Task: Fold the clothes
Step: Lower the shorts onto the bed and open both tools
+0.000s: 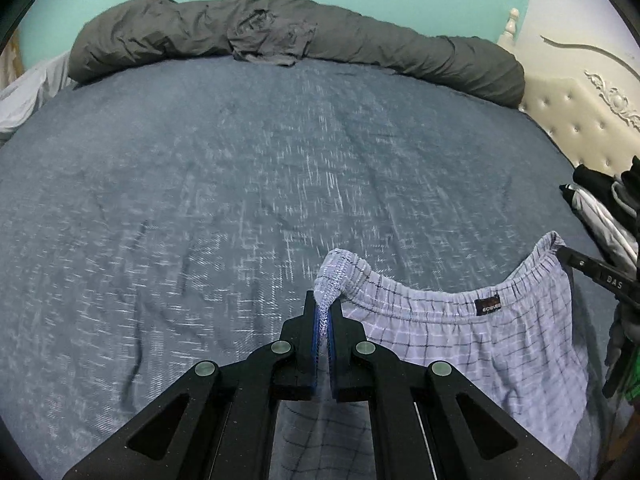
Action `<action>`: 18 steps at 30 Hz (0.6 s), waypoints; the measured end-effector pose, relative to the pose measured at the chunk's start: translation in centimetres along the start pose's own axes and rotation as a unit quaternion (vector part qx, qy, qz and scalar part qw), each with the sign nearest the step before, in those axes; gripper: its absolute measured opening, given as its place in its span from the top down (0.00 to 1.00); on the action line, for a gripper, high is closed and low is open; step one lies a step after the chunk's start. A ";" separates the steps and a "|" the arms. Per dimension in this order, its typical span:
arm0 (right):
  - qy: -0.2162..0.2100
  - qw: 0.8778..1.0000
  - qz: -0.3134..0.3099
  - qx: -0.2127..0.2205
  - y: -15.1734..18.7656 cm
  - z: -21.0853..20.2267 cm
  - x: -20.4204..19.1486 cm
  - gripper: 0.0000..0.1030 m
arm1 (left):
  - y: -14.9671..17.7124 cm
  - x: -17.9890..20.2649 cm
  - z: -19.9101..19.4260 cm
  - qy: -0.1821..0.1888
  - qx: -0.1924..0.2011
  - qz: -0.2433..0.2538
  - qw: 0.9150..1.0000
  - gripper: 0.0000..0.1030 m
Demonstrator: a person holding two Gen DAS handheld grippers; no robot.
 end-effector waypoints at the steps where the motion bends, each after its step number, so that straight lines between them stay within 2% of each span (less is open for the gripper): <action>1: 0.000 1.000 0.004 -0.007 0.1 0.7 0.2 0.96 | 0.3 0.0 0.6 0.005 -0.007 -0.002 1.000 0.96; 5: -0.006 0.999 0.032 0.007 0.6 -0.4 1.1 0.93 | 0.6 -0.4 1.7 0.009 -0.022 -0.001 1.000 0.92; 7: -0.010 0.999 0.048 0.018 0.8 -1.4 1.5 0.81 | 0.4 -0.7 0.9 0.014 -0.015 -0.009 1.000 0.86; 8: -0.012 0.998 0.056 0.024 1.0 -1.9 1.7 0.69 | 0.3 -0.9 0.4 0.017 -0.012 -0.014 1.000 0.84; 9: -0.013 0.997 0.064 0.029 1.1 -2.3 1.9 0.66 | 0.3 -1.1 -0.2 0.018 -0.007 -0.017 1.000 0.79; 13: -0.021 0.994 0.096 0.051 1.5 -4.3 2.7 0.66 | 0.8 -1.9 -3.2 0.011 0.009 -0.026 1.000 0.71; 16: -0.027 0.990 0.118 0.066 2.1 -5.8 3.1 0.65 | 2.4 -2.4 -5.2 0.001 0.008 -0.030 1.000 0.69; 18: -0.030 0.989 0.126 0.065 3.7 -6.7 2.5 0.64 | 3.7 -2.6 -6.4 -0.008 0.004 -0.026 1.000 0.69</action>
Point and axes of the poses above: each gripper's, at about its wrist camera, not at the fingertips, and z roughly the way its jaws point, x to its right, y to its underside, the point moved 6 cm from there along z, roughly the way its jaws point
